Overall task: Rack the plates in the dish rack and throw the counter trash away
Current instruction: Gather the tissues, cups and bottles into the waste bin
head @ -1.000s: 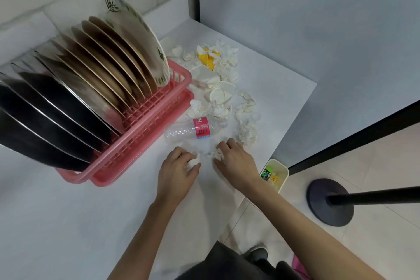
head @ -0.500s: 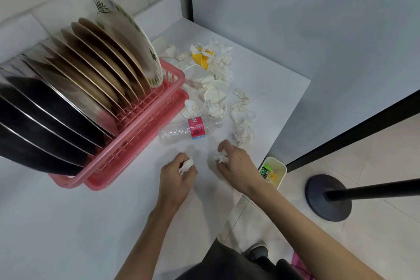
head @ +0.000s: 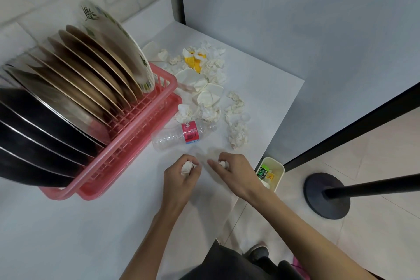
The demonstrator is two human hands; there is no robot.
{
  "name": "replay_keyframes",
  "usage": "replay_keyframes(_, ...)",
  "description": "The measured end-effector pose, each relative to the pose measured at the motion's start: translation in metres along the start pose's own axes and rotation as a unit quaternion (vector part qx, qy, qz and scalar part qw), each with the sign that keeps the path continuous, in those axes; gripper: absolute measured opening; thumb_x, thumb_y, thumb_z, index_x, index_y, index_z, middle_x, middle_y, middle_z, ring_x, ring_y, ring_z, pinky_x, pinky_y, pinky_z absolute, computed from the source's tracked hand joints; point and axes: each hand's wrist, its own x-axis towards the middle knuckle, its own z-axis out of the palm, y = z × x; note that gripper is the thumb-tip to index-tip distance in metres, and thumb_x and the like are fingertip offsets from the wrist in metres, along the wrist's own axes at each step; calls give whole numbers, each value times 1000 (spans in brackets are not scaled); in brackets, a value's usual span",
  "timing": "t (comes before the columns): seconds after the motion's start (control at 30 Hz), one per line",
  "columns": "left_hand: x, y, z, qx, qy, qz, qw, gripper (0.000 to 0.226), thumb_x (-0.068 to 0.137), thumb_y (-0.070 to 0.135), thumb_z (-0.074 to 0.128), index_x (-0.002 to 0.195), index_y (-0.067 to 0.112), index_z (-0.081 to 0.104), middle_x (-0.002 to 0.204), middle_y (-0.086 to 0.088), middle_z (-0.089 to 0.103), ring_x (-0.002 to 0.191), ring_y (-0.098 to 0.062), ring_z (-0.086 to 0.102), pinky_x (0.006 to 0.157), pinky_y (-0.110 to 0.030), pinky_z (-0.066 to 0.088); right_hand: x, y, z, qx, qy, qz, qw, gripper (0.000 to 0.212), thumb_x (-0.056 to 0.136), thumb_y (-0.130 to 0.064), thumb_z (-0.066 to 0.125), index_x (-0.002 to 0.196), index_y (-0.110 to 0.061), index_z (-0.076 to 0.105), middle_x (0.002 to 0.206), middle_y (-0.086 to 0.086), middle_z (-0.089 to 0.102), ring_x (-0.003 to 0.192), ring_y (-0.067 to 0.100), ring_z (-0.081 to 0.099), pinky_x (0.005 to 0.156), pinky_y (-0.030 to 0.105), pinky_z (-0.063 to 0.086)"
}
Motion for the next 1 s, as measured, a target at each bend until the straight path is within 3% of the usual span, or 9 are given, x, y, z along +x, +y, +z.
replay_keyframes(0.07, 0, 2, 4, 7, -6, 0, 1000, 18, 90, 19, 71, 77, 16, 59, 72, 7, 60, 64, -9, 53, 62, -13, 41, 0, 3, -1, -1, 6, 1, 1000, 46, 95, -50, 53, 75, -9, 58, 57, -2, 47, 55, 14, 42, 54, 27, 33)
replay_keyframes(0.17, -3, 5, 10, -17, -25, -30, 999, 37, 98, 31, 60, 70, 10, 49, 56, 9, 42, 51, -7, 35, 54, -18, 34, -2, 7, -6, 12, 20, -16, 1000, 28, 95, -40, 57, 84, -14, 60, 62, -3, 54, 55, 11, 47, 53, 19, 33)
replay_keyframes(0.3, -3, 7, 21, -50, -25, -66, 996, 47, 105, 31, 44, 65, 7, 44, 53, 8, 38, 51, -8, 33, 50, -22, 30, -11, 10, -15, 13, 11, -49, 999, 15, 96, -28, 59, 104, -17, 66, 74, -7, 62, 60, 4, 55, 59, 13, 38)
replay_keyframes(0.37, -2, 10, 26, -36, -30, -57, 997, 45, 104, 27, 47, 64, 8, 45, 51, 8, 38, 49, -8, 33, 50, -24, 30, -15, 11, -20, 6, 11, -54, 998, 18, 96, -29, 60, 91, -14, 68, 64, -15, 53, 57, -2, 52, 56, 11, 34)
replay_keyframes(0.5, -4, 17, 40, -24, -44, -39, 998, 40, 103, 24, 51, 67, 6, 51, 51, 5, 43, 47, -12, 35, 48, -24, 32, -23, 22, -30, 2, 23, -33, 999, 42, 95, -40, 59, 65, -11, 57, 48, -1, 45, 50, 14, 42, 52, 21, 33)
replay_keyframes(0.6, -9, 26, 52, -41, -59, -31, 997, 31, 102, 24, 52, 75, 11, 62, 59, 2, 54, 49, -12, 40, 46, -20, 35, -33, 30, -43, -1, 22, -19, 1000, 52, 96, -42, 56, 55, -11, 45, 41, -3, 32, 44, 17, 35, 47, 19, 29)
replay_keyframes(0.73, -17, 36, 74, -33, -88, -28, 995, 35, 100, 28, 56, 69, 11, 61, 56, 1, 51, 49, -11, 42, 49, -21, 36, -46, 44, -62, 4, 32, -15, 999, 60, 99, -42, 49, 53, -11, 30, 47, 3, 24, 47, 17, 23, 47, 22, 25)
replay_keyframes(0.87, -26, 46, 99, 9, -111, -18, 994, 50, 99, 36, 56, 61, 4, 49, 50, -3, 44, 48, -11, 41, 54, -24, 38, -61, 65, -81, 20, 32, 2, 999, 62, 102, -40, 43, 59, 4, 41, 56, 22, 45, 48, 20, 31, 52, 30, 30)
replay_keyframes(1.0, -37, 56, 131, 37, -138, -3, 990, 65, 97, 49, 52, 57, -1, 40, 51, -17, 36, 48, -18, 36, 56, -30, 33, -84, 92, -102, 15, 39, 20, 999, 61, 102, -40, 43, 55, 0, 41, 46, 4, 35, 45, 14, 29, 49, 27, 27)
